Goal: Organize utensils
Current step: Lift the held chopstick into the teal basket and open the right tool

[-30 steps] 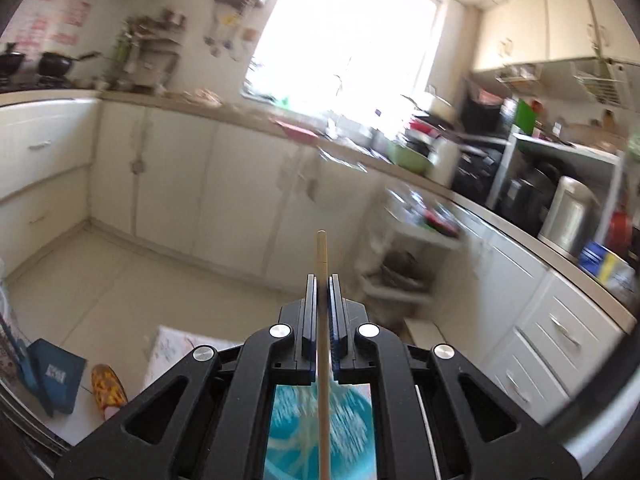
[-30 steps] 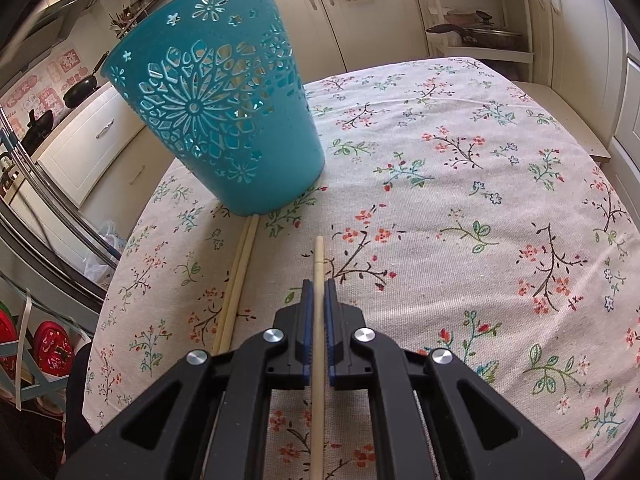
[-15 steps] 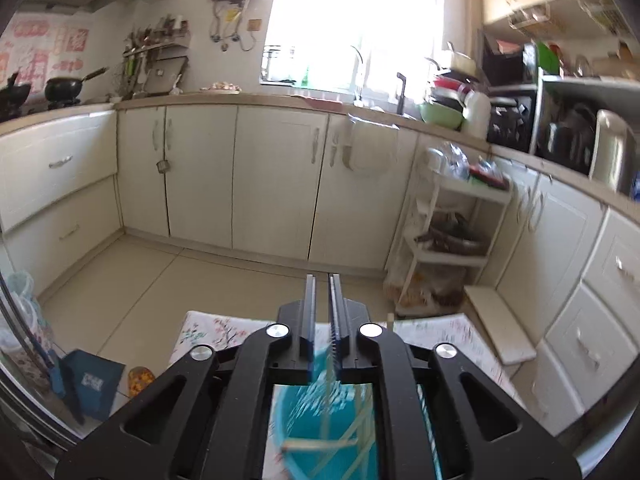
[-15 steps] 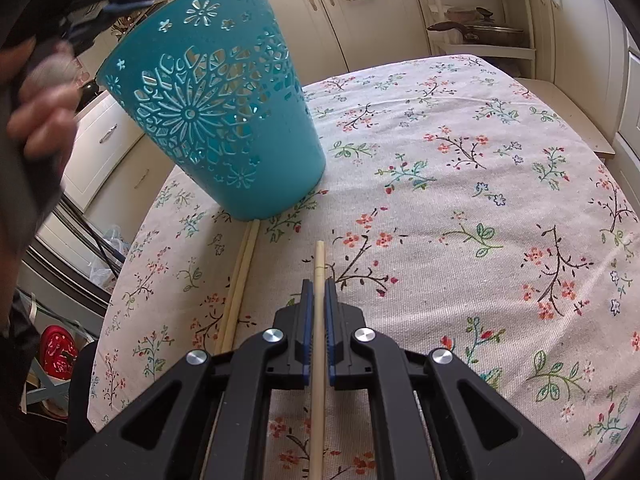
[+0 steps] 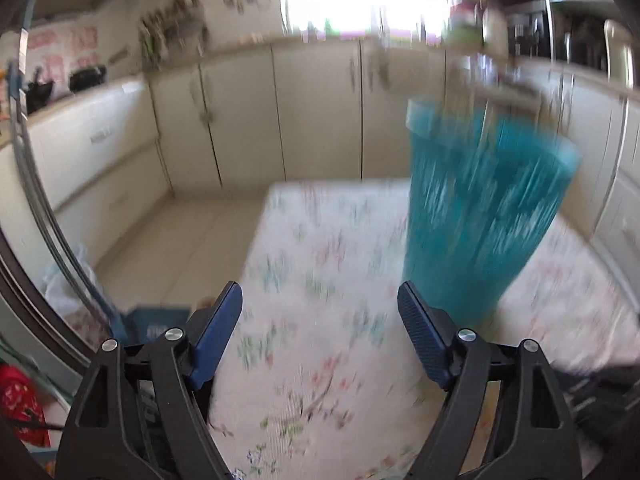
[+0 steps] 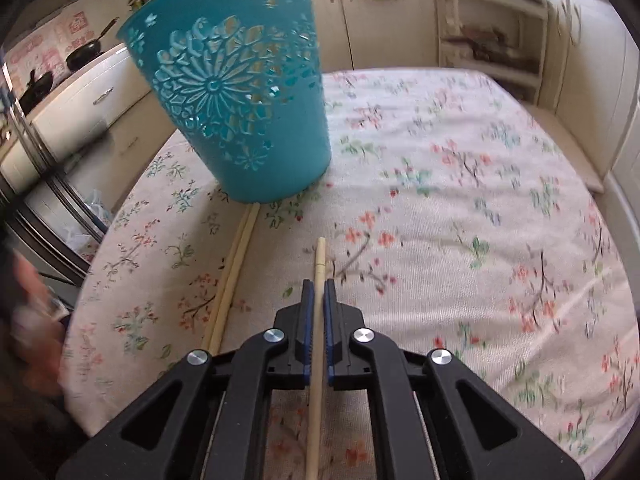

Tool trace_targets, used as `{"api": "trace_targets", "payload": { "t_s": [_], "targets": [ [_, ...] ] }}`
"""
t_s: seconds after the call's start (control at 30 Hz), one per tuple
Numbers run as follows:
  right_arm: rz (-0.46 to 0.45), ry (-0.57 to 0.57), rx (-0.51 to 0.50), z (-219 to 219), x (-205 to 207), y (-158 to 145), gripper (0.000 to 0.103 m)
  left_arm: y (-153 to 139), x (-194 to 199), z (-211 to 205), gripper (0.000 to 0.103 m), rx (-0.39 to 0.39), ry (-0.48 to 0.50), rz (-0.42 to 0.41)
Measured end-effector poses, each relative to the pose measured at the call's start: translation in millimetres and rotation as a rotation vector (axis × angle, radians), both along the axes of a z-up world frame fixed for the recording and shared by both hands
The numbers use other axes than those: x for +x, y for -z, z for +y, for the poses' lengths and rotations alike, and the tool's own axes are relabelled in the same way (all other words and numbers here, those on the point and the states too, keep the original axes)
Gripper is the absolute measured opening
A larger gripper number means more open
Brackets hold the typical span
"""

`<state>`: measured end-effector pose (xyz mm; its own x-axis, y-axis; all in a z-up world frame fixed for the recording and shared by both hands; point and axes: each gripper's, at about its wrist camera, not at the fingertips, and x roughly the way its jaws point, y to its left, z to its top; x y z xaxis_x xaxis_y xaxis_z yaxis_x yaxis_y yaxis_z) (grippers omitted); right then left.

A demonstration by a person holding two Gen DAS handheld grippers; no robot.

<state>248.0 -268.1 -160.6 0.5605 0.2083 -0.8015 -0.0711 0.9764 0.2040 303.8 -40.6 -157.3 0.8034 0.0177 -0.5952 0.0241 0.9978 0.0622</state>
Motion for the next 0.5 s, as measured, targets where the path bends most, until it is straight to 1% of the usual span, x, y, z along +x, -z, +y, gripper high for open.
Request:
{"api": "trace_targets", "payload": {
  "t_s": [0.03,0.07,0.1,0.13,0.2,0.23,0.3,0.37,0.4,0.47,0.5],
  "targets": [
    [0.005,0.0,-0.025,-1,-3,-1,0.006,11,4,5,0.076,-0.002,0.0,0.041],
    [0.026,-0.009,-0.049,0,-3,3,0.009,16,10,8,0.076,-0.017,-0.003,0.076],
    [0.001,-0.018,-0.056,-1,-6,4,0.009,21,13,12,0.076,-0.04,-0.006,0.107],
    [-0.016,-0.027,-0.095,3,-8,4,0.008,23,17,18,0.077,-0.067,-0.022,0.127],
    [-0.023,-0.032,-0.145,10,-8,3,0.006,27,21,25,0.078,-0.103,-0.033,0.161],
    [-0.014,-0.025,-0.123,7,-7,2,0.006,29,21,28,0.078,-0.114,-0.043,0.168],
    [-0.014,-0.009,-0.027,-2,-6,-5,0.006,28,20,30,0.08,-0.134,-0.041,0.165],
    [-0.05,0.008,0.076,-13,-10,-25,0.006,29,18,32,0.082,-0.149,-0.033,0.164],
    [-0.076,0.015,0.142,-20,-13,-40,0.006,29,18,33,0.083,-0.152,-0.032,0.166],
    [-0.129,0.015,0.223,-27,-15,-65,0.006,31,21,30,0.083,-0.156,-0.031,0.17],
    [-0.177,0.012,0.268,-30,-15,-86,0.006,31,21,30,0.083,-0.157,-0.031,0.17]
  ]
}}
